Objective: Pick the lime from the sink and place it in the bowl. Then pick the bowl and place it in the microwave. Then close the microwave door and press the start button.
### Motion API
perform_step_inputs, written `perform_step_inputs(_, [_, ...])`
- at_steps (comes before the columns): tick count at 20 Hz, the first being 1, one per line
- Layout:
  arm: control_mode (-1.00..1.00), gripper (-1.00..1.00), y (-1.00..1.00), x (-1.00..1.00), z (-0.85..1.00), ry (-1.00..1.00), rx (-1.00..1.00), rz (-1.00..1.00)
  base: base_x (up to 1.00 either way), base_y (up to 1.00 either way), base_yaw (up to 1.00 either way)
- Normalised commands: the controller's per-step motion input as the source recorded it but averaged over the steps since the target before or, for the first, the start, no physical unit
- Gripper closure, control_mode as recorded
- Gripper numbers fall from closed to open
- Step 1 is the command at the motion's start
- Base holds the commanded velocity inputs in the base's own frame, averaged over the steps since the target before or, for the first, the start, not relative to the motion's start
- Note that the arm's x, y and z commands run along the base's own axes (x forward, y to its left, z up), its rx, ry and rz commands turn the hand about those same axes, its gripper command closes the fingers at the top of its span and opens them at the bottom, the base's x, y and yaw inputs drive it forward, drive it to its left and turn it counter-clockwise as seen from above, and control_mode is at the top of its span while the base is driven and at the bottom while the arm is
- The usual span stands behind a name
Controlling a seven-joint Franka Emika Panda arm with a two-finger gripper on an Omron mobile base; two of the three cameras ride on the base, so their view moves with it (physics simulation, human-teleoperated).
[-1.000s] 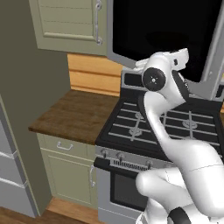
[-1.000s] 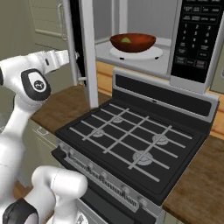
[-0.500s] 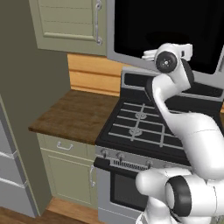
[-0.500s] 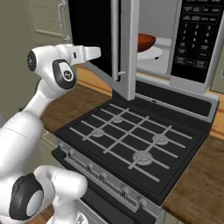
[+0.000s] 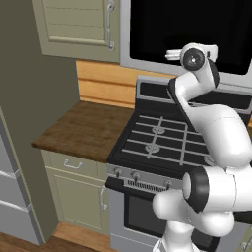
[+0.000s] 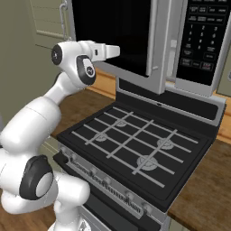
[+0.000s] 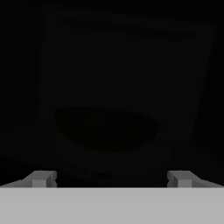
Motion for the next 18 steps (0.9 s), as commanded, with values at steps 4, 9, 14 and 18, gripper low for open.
perform_step_inputs(4, [-1.0, -1.0, -0.41, 0.49, 0.0, 0.0, 0.07, 0.03, 0.0, 0.0, 0.0])
perform_step_inputs(9, [-1.0, -1.0, -0.42, 0.6, -0.01, 0.0, 0.07, 0.05, 0.0, 0.0, 0.0])
perform_step_inputs(14, [-1.0, -1.0, -0.22, 0.59, -0.11, 0.0, 0.01, 0.08, 0.0, 0.0, 0.0])
perform_step_inputs(18, [-1.0, -1.0, 0.08, -0.42, 0.05, -0.02, 0.0, 0.01, 0.0, 0.0, 0.0])
